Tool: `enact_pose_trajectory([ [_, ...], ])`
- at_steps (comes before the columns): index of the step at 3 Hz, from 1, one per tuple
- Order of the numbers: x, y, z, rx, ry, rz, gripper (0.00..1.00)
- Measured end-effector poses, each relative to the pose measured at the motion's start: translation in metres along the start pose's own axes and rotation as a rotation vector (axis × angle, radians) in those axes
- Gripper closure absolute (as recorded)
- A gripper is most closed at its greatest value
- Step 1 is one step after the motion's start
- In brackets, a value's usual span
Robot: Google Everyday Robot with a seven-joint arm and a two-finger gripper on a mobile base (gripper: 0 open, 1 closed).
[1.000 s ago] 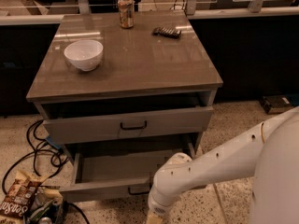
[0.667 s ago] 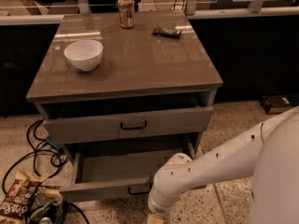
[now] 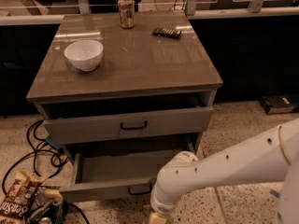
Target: Open middle drawer
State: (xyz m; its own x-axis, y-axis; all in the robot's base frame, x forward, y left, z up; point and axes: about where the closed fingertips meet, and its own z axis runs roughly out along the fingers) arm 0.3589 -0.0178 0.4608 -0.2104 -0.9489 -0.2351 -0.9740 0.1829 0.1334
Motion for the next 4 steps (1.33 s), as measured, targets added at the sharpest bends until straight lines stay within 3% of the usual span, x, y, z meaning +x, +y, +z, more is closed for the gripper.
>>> enact_pose_trajectory([
  [1,0.003,0.016,-0.048,0.079,-0.040,-0.011,0.00],
  [2,0.004,0.025,-0.106,0.210,-0.104,-0.026,0.00],
  [3,0.004,0.017,-0.160,0.335,-0.202,0.029,0.00],
  [4,0.010,0.000,-0.212,0.426,-0.313,0.111,0.00],
])
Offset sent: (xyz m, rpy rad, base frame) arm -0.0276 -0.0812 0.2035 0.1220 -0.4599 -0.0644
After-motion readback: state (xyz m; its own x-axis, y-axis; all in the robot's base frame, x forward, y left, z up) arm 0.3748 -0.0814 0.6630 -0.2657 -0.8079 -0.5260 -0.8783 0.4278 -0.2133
